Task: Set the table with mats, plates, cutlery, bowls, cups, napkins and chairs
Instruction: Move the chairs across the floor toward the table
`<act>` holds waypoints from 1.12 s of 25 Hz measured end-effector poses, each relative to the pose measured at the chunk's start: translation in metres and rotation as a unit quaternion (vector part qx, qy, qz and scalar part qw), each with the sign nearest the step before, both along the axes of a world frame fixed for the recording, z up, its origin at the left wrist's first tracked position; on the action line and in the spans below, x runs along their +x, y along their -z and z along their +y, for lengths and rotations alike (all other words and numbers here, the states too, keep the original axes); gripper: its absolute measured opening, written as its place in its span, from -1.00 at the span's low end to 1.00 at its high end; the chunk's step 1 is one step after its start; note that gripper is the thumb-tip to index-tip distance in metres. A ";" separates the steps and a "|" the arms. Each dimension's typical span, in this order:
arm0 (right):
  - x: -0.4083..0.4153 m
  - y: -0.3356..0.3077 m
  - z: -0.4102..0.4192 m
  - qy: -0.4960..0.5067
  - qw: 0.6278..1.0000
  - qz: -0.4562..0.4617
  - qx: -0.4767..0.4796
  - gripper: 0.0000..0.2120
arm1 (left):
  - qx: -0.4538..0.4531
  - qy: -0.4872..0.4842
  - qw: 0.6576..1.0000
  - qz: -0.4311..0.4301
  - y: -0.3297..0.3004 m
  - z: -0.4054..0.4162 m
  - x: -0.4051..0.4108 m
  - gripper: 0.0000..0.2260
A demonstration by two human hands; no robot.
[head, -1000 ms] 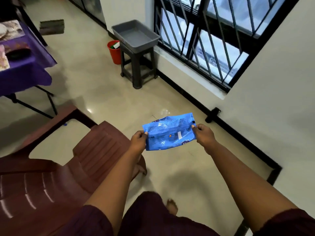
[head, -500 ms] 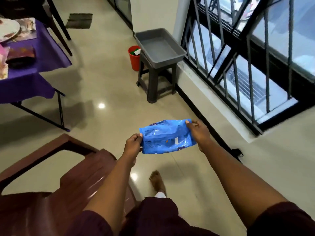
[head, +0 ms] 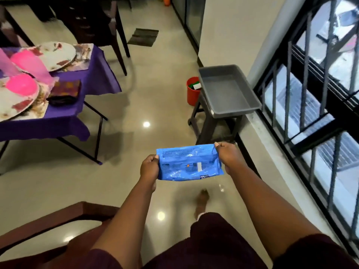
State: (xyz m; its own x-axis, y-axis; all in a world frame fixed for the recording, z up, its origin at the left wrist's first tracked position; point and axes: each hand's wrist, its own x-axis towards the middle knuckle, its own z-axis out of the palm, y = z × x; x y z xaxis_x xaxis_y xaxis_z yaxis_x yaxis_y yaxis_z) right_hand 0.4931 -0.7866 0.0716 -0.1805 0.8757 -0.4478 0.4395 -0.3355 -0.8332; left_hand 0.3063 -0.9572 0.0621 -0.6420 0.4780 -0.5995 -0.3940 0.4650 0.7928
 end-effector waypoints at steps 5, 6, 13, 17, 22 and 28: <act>-0.095 0.004 0.113 -0.073 0.996 0.028 -0.038 -0.73 | 0.004 -0.069 0.997 -0.022 0.000 0.094 -0.067 -0.77; -0.115 0.000 0.136 -0.088 0.993 0.048 -0.065 -0.77 | 0.005 -0.076 0.997 -0.025 -0.002 0.116 -0.084 -0.77; -0.241 -0.016 0.277 -0.173 0.980 0.044 -0.086 -0.86 | 0.000 -0.090 0.995 -0.032 -0.014 0.240 -0.205 -0.82; -0.314 0.006 0.332 -0.158 0.982 0.039 -0.099 -0.93 | 0.000 -0.074 0.997 -0.022 -0.007 0.289 -0.268 -0.90; -0.420 0.022 0.409 -0.174 0.983 -0.030 -0.046 -0.87 | -0.016 -0.052 0.998 -0.023 0.013 0.369 -0.397 -0.86; -0.497 0.019 0.481 -0.083 0.995 -0.046 -0.026 -0.90 | -0.013 0.065 0.998 0.003 0.010 0.473 -0.521 -0.81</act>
State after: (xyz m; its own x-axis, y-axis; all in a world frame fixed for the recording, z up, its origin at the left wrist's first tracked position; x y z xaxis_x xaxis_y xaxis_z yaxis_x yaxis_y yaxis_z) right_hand -0.0041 -0.3054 0.0524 -0.2767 0.8130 -0.5123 0.5658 -0.2931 -0.7707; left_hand -0.2144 -0.4844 0.0518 -0.5793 0.5420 -0.6088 -0.3249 0.5315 0.7823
